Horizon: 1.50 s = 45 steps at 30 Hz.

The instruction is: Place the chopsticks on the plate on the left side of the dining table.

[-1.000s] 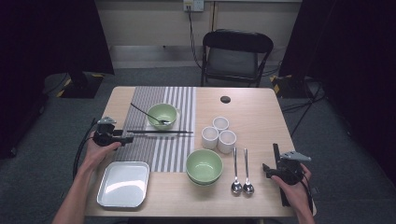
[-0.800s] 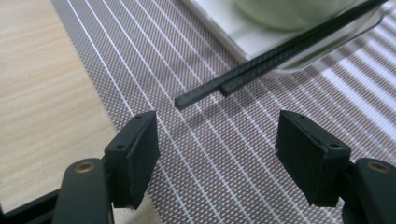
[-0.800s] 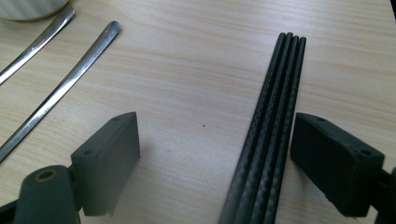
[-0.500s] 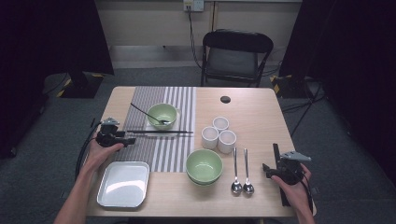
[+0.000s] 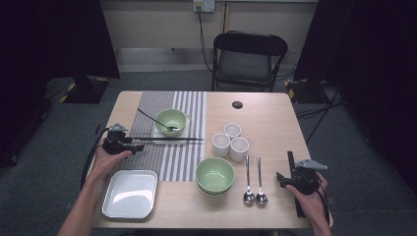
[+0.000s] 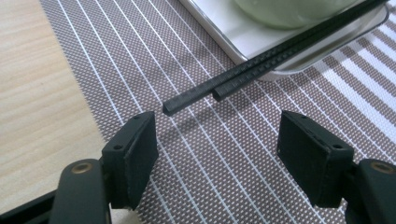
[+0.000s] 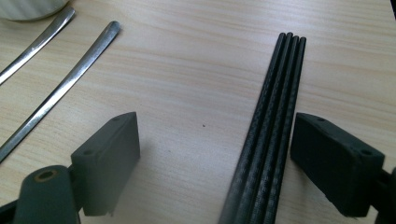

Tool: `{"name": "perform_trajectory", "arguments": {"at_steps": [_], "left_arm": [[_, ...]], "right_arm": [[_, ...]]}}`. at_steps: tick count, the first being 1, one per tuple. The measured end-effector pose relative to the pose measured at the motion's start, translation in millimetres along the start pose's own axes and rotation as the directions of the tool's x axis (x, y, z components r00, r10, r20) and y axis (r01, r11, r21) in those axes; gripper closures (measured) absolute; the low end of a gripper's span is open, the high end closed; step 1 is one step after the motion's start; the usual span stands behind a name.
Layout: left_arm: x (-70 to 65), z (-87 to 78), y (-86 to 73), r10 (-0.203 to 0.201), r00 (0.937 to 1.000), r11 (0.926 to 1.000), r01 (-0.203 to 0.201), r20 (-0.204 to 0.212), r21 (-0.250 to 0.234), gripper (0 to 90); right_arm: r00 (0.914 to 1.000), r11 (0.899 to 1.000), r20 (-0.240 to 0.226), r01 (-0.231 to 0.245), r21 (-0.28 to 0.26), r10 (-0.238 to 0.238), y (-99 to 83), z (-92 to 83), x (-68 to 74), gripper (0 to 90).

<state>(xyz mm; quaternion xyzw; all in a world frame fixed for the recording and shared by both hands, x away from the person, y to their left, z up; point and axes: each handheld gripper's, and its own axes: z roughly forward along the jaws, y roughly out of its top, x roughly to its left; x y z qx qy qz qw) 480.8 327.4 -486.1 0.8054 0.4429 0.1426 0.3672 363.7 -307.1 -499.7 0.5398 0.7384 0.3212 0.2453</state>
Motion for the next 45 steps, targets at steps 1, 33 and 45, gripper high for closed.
{"name": "perform_trajectory", "arguments": {"at_steps": [1,33,45], "left_arm": [[-0.7,0.5,0.1,-0.002,1.0000,1.0000,0.002,0.004,-0.002,28.7],[-15.6,7.7,5.7,0.023,0.9995,0.9997,-0.023,0.023,0.009,27.3],[-24.5,7.4,9.4,0.053,0.9984,0.9986,-0.053,0.020,0.005,27.2]], "right_arm": [[1.0000,1.000,0.000,0.000,0.000,0.000,0.0,0.0,0.0,15.0],[1.0000,1.000,0.000,-0.001,0.001,0.001,-0.1,-0.2,0.2,15.0],[1.0000,1.000,-0.001,0.000,0.000,0.000,-0.3,-0.4,0.4,15.0]]}}
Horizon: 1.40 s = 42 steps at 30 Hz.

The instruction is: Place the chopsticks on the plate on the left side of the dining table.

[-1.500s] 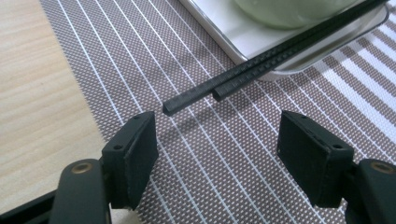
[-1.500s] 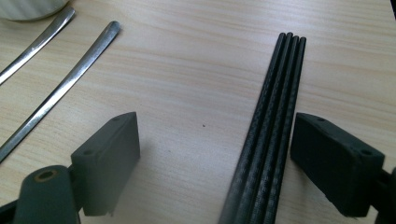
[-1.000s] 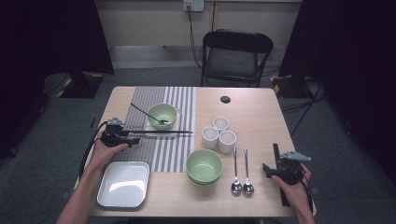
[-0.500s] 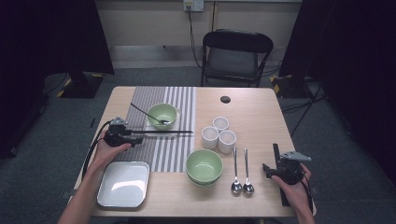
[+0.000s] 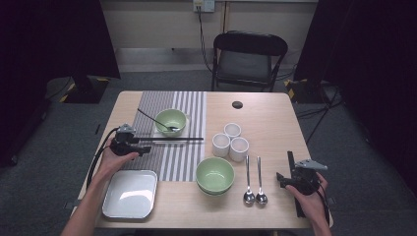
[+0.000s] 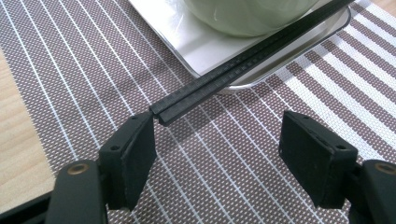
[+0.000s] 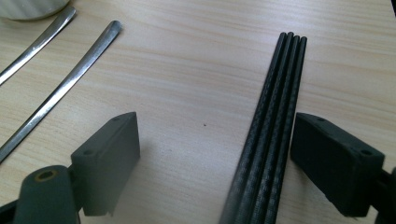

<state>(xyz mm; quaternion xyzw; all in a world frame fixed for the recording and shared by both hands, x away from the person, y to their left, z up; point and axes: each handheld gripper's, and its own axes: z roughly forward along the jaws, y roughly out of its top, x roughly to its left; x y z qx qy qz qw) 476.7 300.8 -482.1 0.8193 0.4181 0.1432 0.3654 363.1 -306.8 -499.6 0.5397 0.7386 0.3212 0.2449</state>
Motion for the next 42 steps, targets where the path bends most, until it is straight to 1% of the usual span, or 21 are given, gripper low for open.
{"name": "perform_trajectory", "arguments": {"at_steps": [2,4,5,6,8,9,11,12,14,16,17,20,23,25,26,28,33,35,36,40,42], "left_arm": [[1.2,-1.0,-0.1,-0.005,1.0000,1.0000,0.005,-0.005,-0.003,27.2],[2.9,-1.3,-0.5,-0.009,1.0000,1.0000,0.009,0.002,0.000,27.2],[2.4,-0.5,-0.9,-0.021,0.9998,0.9998,0.021,0.005,-0.003,27.2],[2.5,-0.3,-1.0,-0.011,0.9999,0.9999,0.011,0.000,0.003,27.2],[2.1,0.2,-0.8,-0.008,0.9999,1.0000,0.008,0.006,0.005,27.2],[1.5,-0.1,-0.2,-0.006,1.0000,1.0000,0.006,-0.002,0.002,27.2],[1.6,-0.6,0.2,-0.006,1.0000,1.0000,0.006,0.001,-0.003,27.2],[1.6,-1.1,0.2,-0.011,0.9999,0.9999,0.011,0.004,-0.005,27.2],[3.6,-3.9,0.8,-0.036,0.9989,0.9990,0.037,0.029,-0.024,27.2],[5.8,-8.8,2.0,-0.043,0.9991,0.9983,0.043,0.002,-0.040,27.8],[6.3,-9.9,2.0,-0.054,0.9985,0.9974,0.054,0.000,-0.047,27.8],[8.6,-13.1,1.7,-0.068,0.9977,0.9962,0.068,0.002,-0.055,27.9],[8.9,-15.0,2.6,-0.072,0.9973,0.9954,0.073,0.008,-0.062,27.9],[9.1,-16.2,5.6,-0.084,0.9964,0.9954,0.084,0.016,-0.046,27.7],[8.5,-17.6,7.1,-0.077,0.9969,0.9955,0.078,0.017,-0.054,27.4],[5.9,-19.9,10.2,-0.078,0.9965,0.9944,0.080,0.028,-0.069,27.4],[-0.3,-21.9,16.7,-0.050,0.9978,0.9959,0.053,0.044,-0.073,27.5],[-3.2,-21.5,18.6,-0.054,0.9970,0.9950,0.058,0.056,-0.081,27.4],[-4.6,-21.9,20.0,-0.043,0.9971,0.9957,0.048,0.063,-0.080,27.4],[-10.2,-20.3,22.8,-0.030,0.9970,0.9949,0.037,0.072,-0.094,27.6],[-11.4,-20.3,24.0,-0.033,0.9970,0.9943,0.039,0.070,-0.099,27.7]], "right_arm": [[1.0000,1.000,0.000,0.000,0.000,0.000,0.0,0.0,0.0,15.0],[1.0000,1.000,0.000,0.000,0.000,0.000,0.0,0.0,0.0,15.0],[1.0000,1.000,-0.001,0.000,0.000,0.000,0.0,0.0,0.0,15.0],[1.0000,1.000,-0.001,0.000,0.000,0.000,0.0,0.0,0.0,15.0],[1.0000,1.000,0.000,0.000,0.000,0.000,0.0,0.0,0.0,15.0],[1.0000,1.000,0.000,0.000,0.000,0.000,0.0,0.0,0.0,15.0],[1.0000,1.000,0.000,0.000,0.000,0.000,0.0,0.0,0.0,15.0],[1.0000,1.000,0.000,0.000,0.000,0.000,0.0,0.0,0.0,15.0],[1.0000,1.000,0.000,0.000,0.000,0.000,0.0,0.0,0.0,15.0],[1.0000,1.000,0.000,0.000,0.000,0.000,0.0,0.0,0.0,15.0],[1.0000,1.000,0.000,0.000,0.000,0.000,0.0,0.0,0.0,15.0],[1.0000,1.000,0.000,0.000,0.000,0.000,0.0,0.0,0.0,15.0],[1.0000,1.000,0.000,0.000,0.000,0.000,0.0,0.0,0.0,15.0],[1.0000,1.000,0.000,0.000,0.000,0.000,0.0,0.0,0.0,15.0],[1.0000,1.000,0.000,0.000,0.000,0.000,0.0,0.0,0.0,15.0],[1.0000,1.000,0.000,0.000,0.000,0.000,0.0,0.0,0.0,15.0],[1.0000,1.000,0.000,0.000,0.000,0.000,0.0,0.0,0.0,15.0],[1.0000,1.000,0.000,0.000,0.000,0.000,0.0,0.0,0.0,15.0],[1.0000,1.000,0.000,0.000,0.000,0.000,0.0,0.0,0.0,15.0],[1.0000,1.000,0.000,0.000,0.000,0.000,0.0,0.0,0.0,15.0],[1.0000,1.000,0.000,0.000,0.000,0.000,0.0,0.0,0.0,15.0]]}}
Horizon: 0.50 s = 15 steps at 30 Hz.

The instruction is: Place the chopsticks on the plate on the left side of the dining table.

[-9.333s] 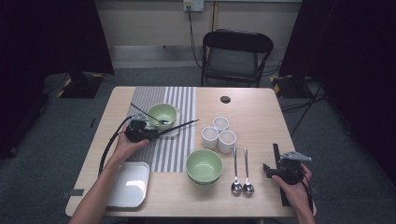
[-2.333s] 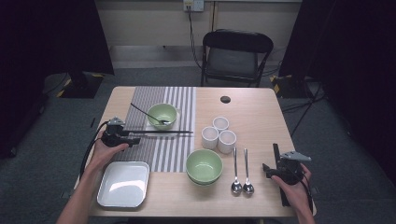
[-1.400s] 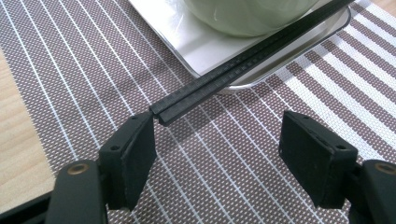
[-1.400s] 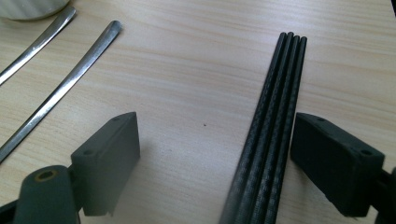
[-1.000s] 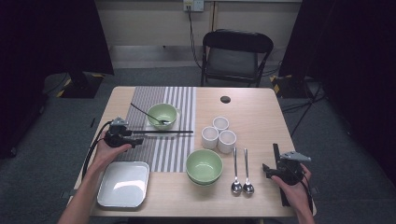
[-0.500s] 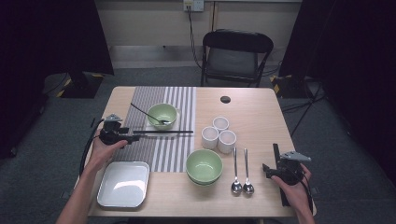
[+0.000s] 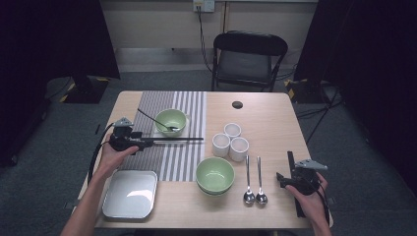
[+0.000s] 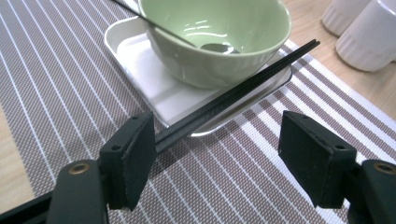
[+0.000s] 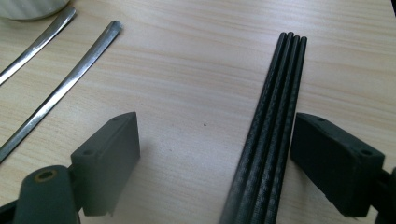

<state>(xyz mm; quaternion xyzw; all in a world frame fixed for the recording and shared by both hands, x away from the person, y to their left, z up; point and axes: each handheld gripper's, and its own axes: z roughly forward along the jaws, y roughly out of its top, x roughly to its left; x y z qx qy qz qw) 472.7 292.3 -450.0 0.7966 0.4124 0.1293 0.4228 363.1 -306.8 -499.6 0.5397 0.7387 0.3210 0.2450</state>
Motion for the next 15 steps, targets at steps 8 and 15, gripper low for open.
{"name": "perform_trajectory", "arguments": {"at_steps": [8,15], "left_arm": [[-11.8,4.9,8.2,-0.005,0.9984,0.9998,0.006,0.057,-0.018,28.2],[-41.1,4.5,27.5,0.082,0.9909,0.9958,-0.077,0.107,-0.049,29.3]], "right_arm": [[1.0000,1.000,-0.001,0.000,0.000,0.000,0.0,0.1,0.0,14.9],[1.0000,1.000,-0.001,0.001,0.000,-0.001,0.1,0.2,-0.1,14.9]]}}
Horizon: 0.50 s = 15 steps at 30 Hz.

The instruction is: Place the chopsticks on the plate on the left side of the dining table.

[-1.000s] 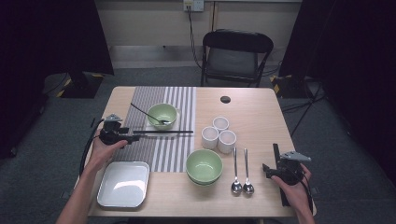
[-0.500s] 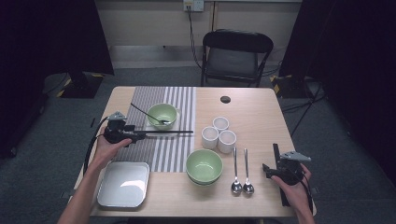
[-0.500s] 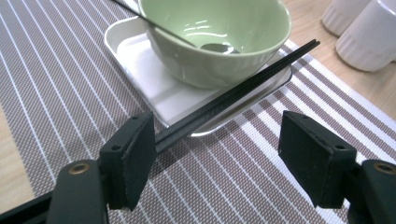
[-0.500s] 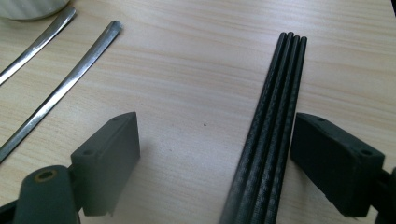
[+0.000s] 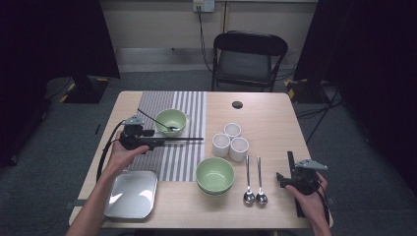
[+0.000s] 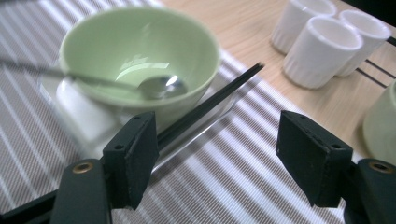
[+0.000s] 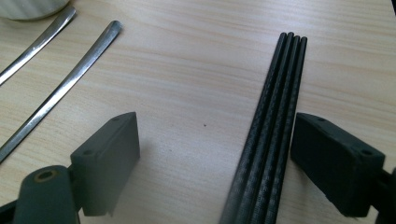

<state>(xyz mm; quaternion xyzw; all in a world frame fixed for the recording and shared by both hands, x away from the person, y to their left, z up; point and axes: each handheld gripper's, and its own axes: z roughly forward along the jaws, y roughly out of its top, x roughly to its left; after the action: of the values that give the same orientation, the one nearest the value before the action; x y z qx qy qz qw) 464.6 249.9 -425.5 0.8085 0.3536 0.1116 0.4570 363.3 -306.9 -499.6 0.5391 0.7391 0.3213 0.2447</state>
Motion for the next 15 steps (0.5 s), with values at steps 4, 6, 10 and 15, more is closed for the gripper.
{"name": "perform_trajectory", "arguments": {"at_steps": [4,6,10,15], "left_arm": [[-12.2,1.8,8.7,0.025,0.9995,0.9997,-0.025,0.017,-0.003,28.8],[-15.9,3.5,11.8,0.050,0.9987,0.9987,-0.050,0.014,0.001,28.7],[-27.2,10.9,16.1,0.055,0.9981,0.9984,-0.056,0.028,0.012,28.7],[-42.8,16.2,25.2,0.081,0.9958,0.9966,-0.082,0.042,0.007,26.3]], "right_arm": [[1.0000,1.000,0.000,0.000,0.000,0.000,0.0,0.0,0.0,14.9],[1.0000,1.000,0.000,0.000,0.000,0.000,0.0,0.0,0.0,14.8],[1.0000,1.000,-0.001,0.001,0.000,-0.001,0.0,0.1,-0.1,14.9],[1.0000,1.000,-0.001,0.001,0.001,-0.001,0.2,0.0,-0.2,14.9]]}}
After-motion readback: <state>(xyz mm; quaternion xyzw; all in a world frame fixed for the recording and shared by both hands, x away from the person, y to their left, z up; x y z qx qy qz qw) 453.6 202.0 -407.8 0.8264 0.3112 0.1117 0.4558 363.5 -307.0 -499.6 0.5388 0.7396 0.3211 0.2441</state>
